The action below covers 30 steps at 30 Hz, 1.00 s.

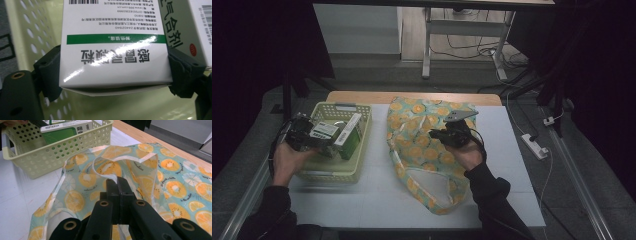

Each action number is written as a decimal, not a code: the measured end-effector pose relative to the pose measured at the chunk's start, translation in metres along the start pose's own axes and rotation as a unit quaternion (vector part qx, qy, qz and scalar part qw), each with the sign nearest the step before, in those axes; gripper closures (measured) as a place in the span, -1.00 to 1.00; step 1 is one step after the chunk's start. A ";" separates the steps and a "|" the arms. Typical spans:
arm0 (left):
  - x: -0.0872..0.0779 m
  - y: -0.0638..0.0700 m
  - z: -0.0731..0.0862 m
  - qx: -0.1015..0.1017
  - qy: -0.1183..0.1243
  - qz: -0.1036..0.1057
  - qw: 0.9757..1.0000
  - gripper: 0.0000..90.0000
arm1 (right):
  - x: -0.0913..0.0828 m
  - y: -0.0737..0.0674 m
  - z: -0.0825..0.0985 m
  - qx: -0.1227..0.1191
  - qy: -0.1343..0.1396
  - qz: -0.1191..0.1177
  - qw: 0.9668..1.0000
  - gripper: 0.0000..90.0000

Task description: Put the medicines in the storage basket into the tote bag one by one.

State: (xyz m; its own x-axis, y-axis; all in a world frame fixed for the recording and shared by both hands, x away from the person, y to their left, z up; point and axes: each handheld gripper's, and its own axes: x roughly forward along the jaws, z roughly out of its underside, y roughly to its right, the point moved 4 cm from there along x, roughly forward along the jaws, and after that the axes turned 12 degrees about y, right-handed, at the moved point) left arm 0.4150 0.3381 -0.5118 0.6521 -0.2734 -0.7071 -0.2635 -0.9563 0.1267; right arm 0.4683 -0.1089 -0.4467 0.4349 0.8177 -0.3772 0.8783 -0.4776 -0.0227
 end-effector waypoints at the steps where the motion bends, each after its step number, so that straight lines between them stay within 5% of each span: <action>1: -0.002 0.000 -0.001 -0.001 0.004 0.001 1.000 -0.64 | 0.000 0.000 0.000 0.001 0.000 -0.001 1.000 0.99; 11: -0.039 0.002 -0.020 0.001 0.059 0.003 0.998 -0.64 | -0.001 0.001 -0.001 0.004 0.004 -0.003 1.000 0.99; 15: -0.052 0.005 -0.024 0.001 0.083 0.021 0.996 -0.64 | -0.002 0.002 -0.002 0.001 0.005 -0.001 1.000 0.99; 30: -0.085 0.035 -0.038 0.026 0.106 0.070 0.992 -0.64 | -0.003 0.004 -0.004 0.004 0.010 0.001 1.000 0.99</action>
State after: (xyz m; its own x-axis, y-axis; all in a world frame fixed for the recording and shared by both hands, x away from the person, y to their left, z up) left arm 0.3777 0.3238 -0.4207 0.7395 -0.4247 -0.5223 -0.3957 -0.9019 0.1731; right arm 0.4711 -0.1114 -0.4423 0.4400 0.8235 -0.3581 0.8761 -0.4812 -0.0303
